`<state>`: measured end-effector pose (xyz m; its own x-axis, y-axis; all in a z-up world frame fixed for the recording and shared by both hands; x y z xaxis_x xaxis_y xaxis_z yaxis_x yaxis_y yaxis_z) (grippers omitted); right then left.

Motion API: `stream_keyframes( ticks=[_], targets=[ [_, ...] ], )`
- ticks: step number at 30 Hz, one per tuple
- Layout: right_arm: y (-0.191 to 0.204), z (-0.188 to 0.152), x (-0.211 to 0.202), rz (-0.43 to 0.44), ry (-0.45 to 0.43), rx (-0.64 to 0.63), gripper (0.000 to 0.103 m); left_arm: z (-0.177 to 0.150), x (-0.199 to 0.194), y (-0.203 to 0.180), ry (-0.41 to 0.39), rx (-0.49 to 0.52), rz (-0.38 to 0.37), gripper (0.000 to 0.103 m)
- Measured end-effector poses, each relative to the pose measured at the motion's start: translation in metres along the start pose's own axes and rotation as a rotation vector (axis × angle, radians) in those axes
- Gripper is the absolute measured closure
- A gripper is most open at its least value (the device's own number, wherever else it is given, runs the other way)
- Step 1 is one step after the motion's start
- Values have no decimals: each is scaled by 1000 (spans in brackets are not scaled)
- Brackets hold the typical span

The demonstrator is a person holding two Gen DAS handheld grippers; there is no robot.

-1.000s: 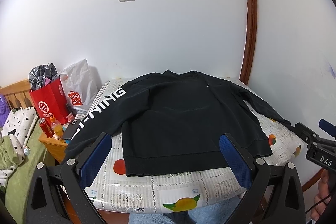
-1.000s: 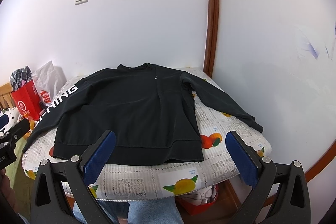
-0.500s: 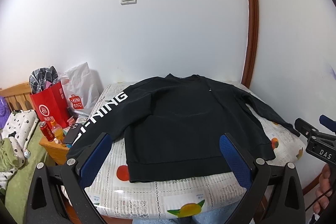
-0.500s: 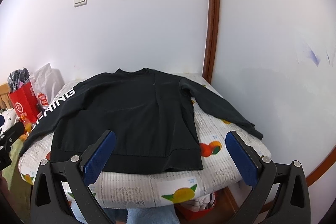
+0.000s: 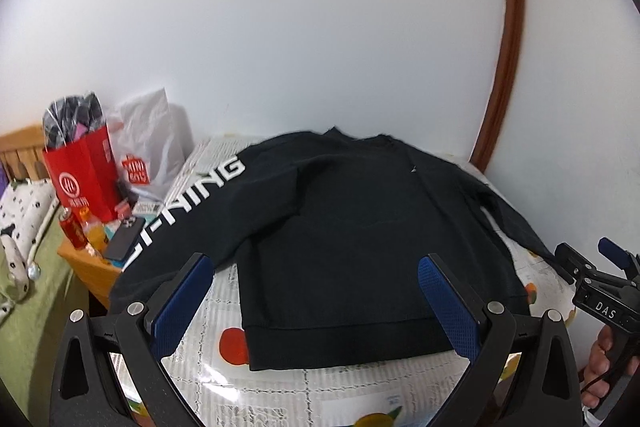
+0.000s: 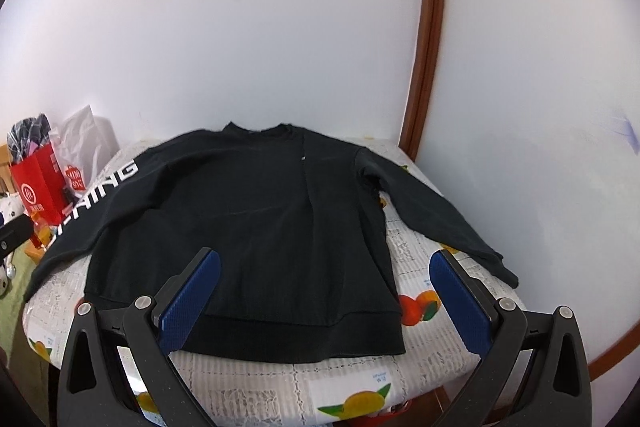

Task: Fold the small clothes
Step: 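Grasp the printed sleeve cuff with the left gripper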

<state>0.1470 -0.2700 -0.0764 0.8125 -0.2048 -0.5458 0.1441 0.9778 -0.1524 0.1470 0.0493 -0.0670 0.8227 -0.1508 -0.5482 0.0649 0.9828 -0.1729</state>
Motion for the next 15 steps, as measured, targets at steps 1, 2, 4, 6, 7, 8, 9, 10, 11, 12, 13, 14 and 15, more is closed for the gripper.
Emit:
stream_keyframes(
  ticks=[1,2,4,6,7,8,9,10,11,12,13,14,15],
  targets=[
    [3,-1,7,6,15,0,0,-2,8,8,21,-12,-1,0],
    [6,-3,14,16,34,-2,0,-4,15,16,35,-27,3,0],
    [16,-7,33,45,73,-14,0,-9,25,30,50,-59,5,0],
    [23,-11,51,40,97,-27,0,-19,39,49,87,-115,-8,0],
    [26,-12,59,32,103,-33,1,-23,46,59,101,-142,-19,0],
    [30,-14,65,28,107,-36,1,-27,50,67,109,-163,-23,0],
    [35,-16,75,28,114,-42,1,-33,57,79,120,-194,-20,0],
    [38,-17,80,31,117,-44,2,-37,62,87,127,-215,-14,0],
    [42,-18,85,34,119,-41,2,-43,68,101,138,-251,-9,1],
    [46,-21,93,41,130,-30,2,-49,73,111,145,-282,-7,2],
    [49,-23,99,49,140,-23,2,-57,80,125,155,-325,-3,3],
    [53,-25,103,59,151,-18,2,-63,86,137,162,-356,1,8],
    [60,-29,112,69,170,-18,2,-68,89,142,165,-375,4,14]
  ],
)
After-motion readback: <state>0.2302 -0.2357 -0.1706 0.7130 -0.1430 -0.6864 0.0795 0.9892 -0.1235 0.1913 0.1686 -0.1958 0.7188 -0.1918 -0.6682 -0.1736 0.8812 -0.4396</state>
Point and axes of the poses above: each gripper's, at about its wrist camera, not at the fingertips, and x roughly the way its jaws point, y to its left, z to its top, the point moved 10 cm from there along x, roughly the way its jaws point, and after that the axes turned 7 degrees about -z, right-handed, at the moved point
